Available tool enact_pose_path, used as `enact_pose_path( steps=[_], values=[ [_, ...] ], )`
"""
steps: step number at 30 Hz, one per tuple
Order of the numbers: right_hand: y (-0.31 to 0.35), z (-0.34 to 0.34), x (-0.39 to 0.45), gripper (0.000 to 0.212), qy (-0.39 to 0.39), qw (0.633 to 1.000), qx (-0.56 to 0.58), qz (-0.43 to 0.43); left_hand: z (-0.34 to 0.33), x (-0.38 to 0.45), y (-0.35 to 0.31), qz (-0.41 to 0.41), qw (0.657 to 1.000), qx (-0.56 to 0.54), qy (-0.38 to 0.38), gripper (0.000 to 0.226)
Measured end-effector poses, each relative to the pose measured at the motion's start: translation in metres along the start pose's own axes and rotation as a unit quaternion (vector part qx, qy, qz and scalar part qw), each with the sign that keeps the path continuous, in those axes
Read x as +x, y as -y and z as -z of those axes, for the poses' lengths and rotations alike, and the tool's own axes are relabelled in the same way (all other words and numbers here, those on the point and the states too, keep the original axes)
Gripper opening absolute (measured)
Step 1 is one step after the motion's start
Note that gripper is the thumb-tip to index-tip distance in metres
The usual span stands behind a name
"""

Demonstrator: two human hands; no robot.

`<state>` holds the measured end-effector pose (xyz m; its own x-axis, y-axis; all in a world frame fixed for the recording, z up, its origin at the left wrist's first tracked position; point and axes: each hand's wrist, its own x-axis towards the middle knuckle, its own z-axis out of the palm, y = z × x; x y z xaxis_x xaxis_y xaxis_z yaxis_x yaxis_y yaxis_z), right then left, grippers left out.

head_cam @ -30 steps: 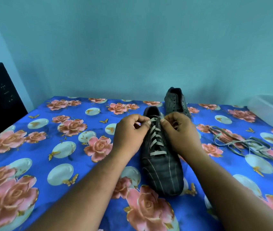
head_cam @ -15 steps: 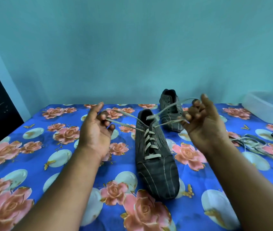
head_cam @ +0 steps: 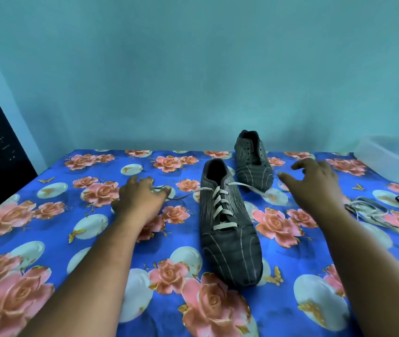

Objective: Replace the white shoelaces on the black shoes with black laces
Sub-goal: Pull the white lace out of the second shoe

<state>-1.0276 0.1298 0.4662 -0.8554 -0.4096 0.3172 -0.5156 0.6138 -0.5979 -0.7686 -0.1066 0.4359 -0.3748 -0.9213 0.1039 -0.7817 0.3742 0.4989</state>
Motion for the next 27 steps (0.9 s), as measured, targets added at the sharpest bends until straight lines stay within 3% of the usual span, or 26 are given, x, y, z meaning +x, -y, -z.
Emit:
enact_pose_path(
  steps=[2,4,7,9,13,19,24,27],
  values=[
    [0.008,-0.008,-0.008,0.037,-0.02,0.997,-0.032,0.07,-0.004,-0.007,-0.01,-0.074,0.997,0.005,-0.008,0.063],
    [0.022,-0.012,-0.017,0.023,-0.03,0.981,0.039,0.188,-0.005,-0.017,-0.021,-0.178,0.979,-0.094,-0.018,0.059],
    [0.042,-0.019,-0.035,0.018,-0.017,0.94,0.092,0.327,-0.002,-0.037,-0.037,-0.262,0.92,-0.284,0.061,0.044],
    [0.05,-0.025,-0.044,0.019,-0.009,0.925,0.097,0.368,-0.004,-0.047,-0.043,-0.318,0.897,-0.291,0.096,0.047],
    [0.051,-0.036,-0.051,0.026,0.01,0.921,0.104,0.377,-0.016,-0.045,-0.043,-0.373,0.893,-0.234,0.093,0.053],
    [0.055,-0.038,-0.055,0.009,0.013,0.917,0.096,0.387,-0.017,-0.045,-0.044,-0.361,0.9,-0.231,0.08,0.054],
    [0.057,-0.039,-0.056,0.012,0.133,0.928,0.179,0.299,-0.017,-0.047,-0.045,-0.354,0.901,-0.236,0.079,0.054],
    [0.057,-0.039,-0.057,0.013,0.143,0.924,0.181,0.305,-0.016,-0.047,-0.045,-0.35,0.903,-0.235,0.078,0.056]
  ],
)
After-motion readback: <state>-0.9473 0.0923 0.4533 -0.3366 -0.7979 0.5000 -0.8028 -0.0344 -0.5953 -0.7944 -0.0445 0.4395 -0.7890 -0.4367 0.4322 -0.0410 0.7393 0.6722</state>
